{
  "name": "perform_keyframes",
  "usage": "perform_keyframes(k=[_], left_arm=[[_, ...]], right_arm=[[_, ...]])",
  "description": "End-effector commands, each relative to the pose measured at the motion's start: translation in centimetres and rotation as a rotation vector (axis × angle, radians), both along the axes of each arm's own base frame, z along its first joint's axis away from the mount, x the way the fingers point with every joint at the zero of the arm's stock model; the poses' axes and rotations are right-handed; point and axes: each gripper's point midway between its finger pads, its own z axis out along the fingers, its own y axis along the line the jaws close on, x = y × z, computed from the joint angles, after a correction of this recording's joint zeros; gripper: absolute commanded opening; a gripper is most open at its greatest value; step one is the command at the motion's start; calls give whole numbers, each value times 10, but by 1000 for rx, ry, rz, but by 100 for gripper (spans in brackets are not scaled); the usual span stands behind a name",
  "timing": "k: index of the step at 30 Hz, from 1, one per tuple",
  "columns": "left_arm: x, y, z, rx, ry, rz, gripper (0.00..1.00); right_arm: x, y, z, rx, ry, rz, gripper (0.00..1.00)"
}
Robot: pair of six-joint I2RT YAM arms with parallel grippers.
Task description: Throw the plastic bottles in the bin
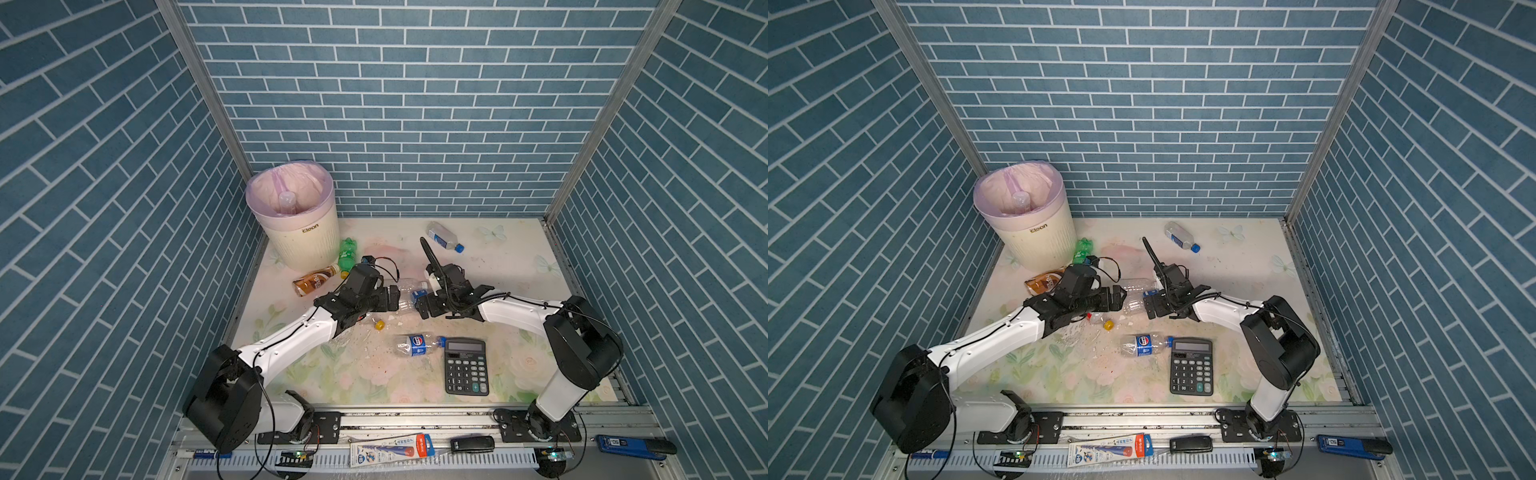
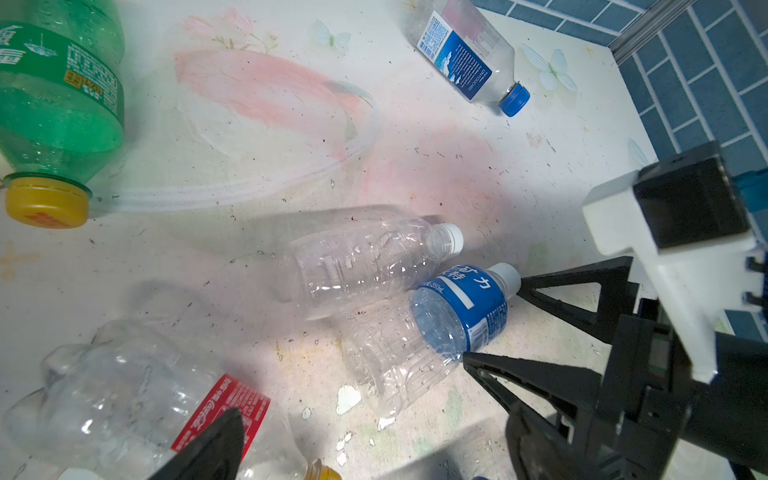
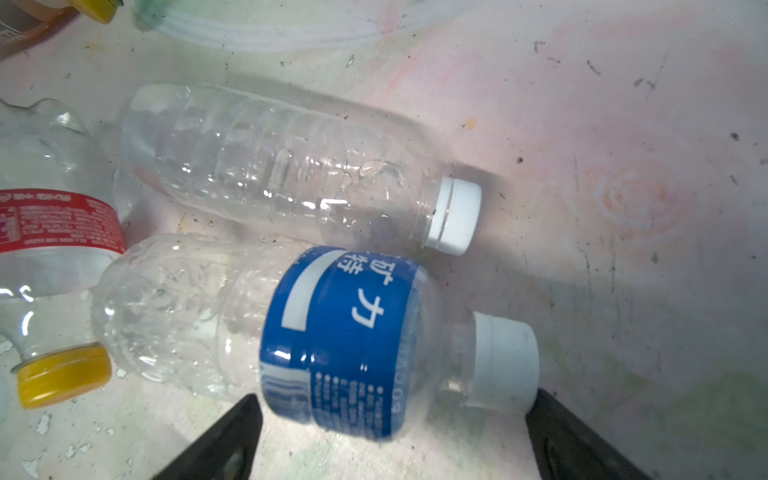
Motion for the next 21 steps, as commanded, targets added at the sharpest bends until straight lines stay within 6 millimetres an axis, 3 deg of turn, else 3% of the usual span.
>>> perform_keyframes(k=[1,11,15,21], left_arm=[[0,1,7,-4,-8,-3,99],[-3,-7,15,-70,-11,-23,99],[-4,-12,11,-95,2,-25,99],[-8,-32,7,-121,15,-83,99]], right_arm=[[8,8,22,72,-5,-30,99],[8,-12,40,274,41,-173,99],[15,-28,34,398,90,-311,99],[17,-32,20,503,138,-391,99]])
